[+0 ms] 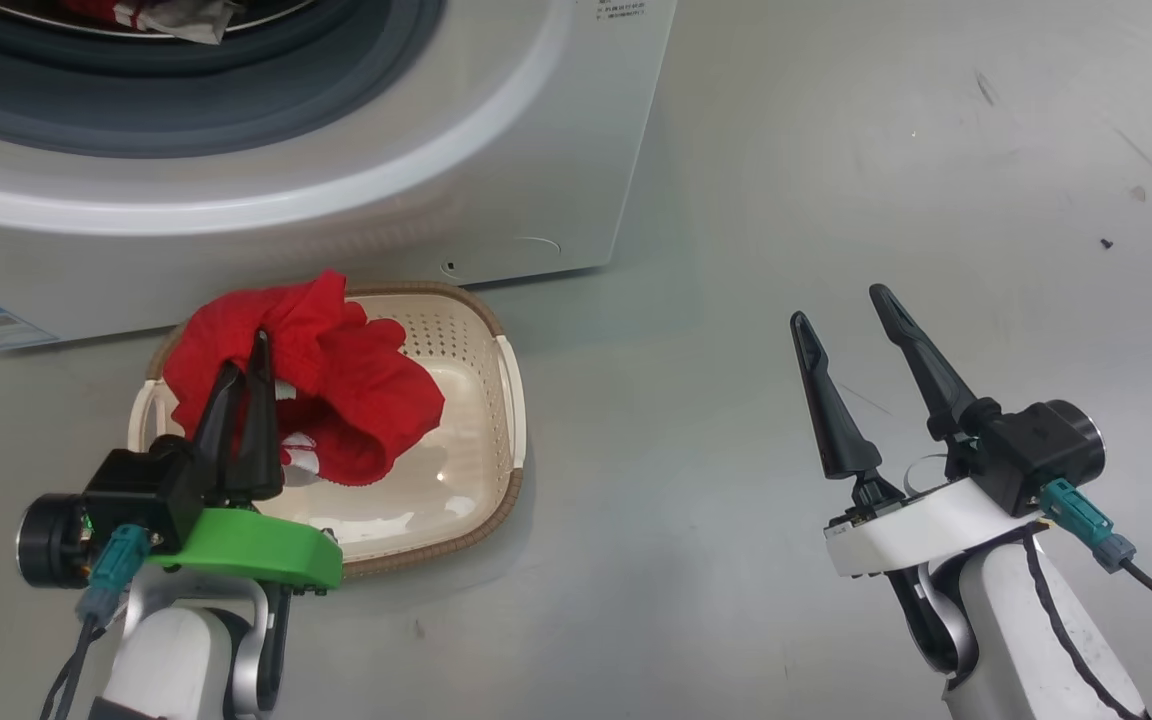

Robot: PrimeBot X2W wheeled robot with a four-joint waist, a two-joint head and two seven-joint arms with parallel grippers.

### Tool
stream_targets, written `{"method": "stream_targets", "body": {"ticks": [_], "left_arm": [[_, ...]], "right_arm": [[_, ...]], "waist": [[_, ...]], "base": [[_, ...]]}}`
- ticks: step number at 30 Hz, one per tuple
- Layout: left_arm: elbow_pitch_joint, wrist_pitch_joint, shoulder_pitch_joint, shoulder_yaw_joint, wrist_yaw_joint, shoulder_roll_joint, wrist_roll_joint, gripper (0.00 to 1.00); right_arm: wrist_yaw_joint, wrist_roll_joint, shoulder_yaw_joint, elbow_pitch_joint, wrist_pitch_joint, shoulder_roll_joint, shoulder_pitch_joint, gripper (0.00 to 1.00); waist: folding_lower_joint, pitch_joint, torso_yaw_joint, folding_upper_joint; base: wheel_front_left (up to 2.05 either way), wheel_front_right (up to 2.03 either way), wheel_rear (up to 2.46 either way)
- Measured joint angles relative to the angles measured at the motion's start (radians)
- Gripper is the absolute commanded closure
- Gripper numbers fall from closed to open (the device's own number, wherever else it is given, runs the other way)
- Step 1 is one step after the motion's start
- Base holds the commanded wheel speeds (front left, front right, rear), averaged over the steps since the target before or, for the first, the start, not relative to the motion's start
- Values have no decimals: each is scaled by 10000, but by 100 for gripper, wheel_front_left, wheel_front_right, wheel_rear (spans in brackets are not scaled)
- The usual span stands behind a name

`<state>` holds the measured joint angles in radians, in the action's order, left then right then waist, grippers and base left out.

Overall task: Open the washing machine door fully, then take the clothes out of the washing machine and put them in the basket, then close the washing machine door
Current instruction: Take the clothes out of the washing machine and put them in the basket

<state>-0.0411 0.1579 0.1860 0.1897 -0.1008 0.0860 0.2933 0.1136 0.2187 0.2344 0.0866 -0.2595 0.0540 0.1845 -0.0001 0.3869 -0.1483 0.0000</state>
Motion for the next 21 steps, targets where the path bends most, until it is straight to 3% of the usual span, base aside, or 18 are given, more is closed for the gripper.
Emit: {"method": "stream_targets", "body": {"ticks": [14, 21], "left_arm": [[-2127, -823, 1097, -102, 81, 77, 326, 100], [-3467, -1340, 2128, -351, 284, 527, 499, 100]], "right_arm": [[29, 4, 105, -462, 0, -12, 670, 0], [82, 330, 313, -642, 0, -17, 1203, 0]], "waist": [[0, 1486, -456, 0], [0, 2371, -799, 0]], "base": [[0, 0, 0], [0, 0, 0]]}}
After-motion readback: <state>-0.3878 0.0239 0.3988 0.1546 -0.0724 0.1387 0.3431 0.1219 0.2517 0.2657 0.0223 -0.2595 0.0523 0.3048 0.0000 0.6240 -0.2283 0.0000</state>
